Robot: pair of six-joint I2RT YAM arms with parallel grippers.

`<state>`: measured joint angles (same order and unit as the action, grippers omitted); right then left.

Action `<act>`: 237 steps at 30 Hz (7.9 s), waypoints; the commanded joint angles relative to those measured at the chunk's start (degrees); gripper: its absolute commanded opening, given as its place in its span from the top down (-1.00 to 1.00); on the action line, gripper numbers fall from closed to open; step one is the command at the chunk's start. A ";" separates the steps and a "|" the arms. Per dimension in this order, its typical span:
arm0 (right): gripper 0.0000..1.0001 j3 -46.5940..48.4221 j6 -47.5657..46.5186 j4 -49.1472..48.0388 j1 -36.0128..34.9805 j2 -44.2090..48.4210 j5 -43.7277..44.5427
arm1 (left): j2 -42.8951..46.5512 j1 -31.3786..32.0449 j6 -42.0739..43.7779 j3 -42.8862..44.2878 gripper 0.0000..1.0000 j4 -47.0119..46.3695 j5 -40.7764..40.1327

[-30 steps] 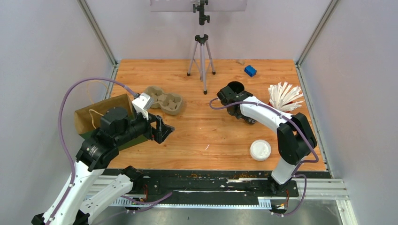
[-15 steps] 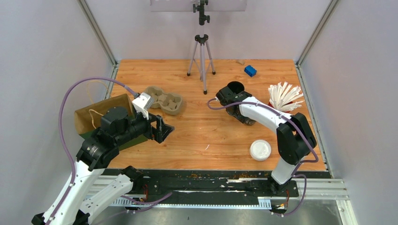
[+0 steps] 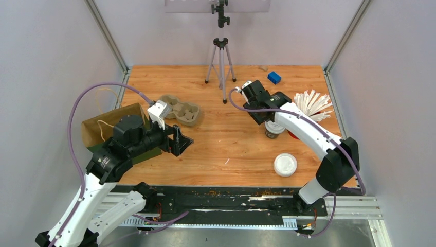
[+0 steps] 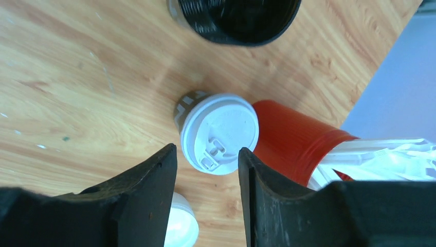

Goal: Pack the takeout coffee

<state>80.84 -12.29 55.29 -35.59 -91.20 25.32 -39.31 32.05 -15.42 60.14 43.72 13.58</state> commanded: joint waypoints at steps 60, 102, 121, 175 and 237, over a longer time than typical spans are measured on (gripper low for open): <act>0.75 20.73 4.41 -12.22 10.18 -20.23 -21.56 | 2.28 0.00 -24.75 -19.75 -1.00 -21.30 6.92; 1.00 24.63 1.09 -7.88 10.62 -16.36 -21.10 | 1.56 0.02 -24.78 -19.93 -1.00 -22.22 7.18; 1.00 27.83 -1.30 -5.43 10.27 -11.50 -20.14 | -1.11 0.03 -22.33 -17.02 -1.00 -20.24 6.82; 0.90 -0.74 25.93 -10.34 -34.49 -10.90 3.00 | 2.76 0.00 -6.54 14.28 -1.00 11.73 -6.47; 0.23 -39.02 44.73 -2.50 30.54 36.76 -14.71 | -4.59 2.28 -11.02 -5.82 -1.00 -16.26 6.73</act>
<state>41.98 36.62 57.95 -6.13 -53.78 13.10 -43.68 34.11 -26.13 54.61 30.15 20.05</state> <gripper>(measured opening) 0.427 0.997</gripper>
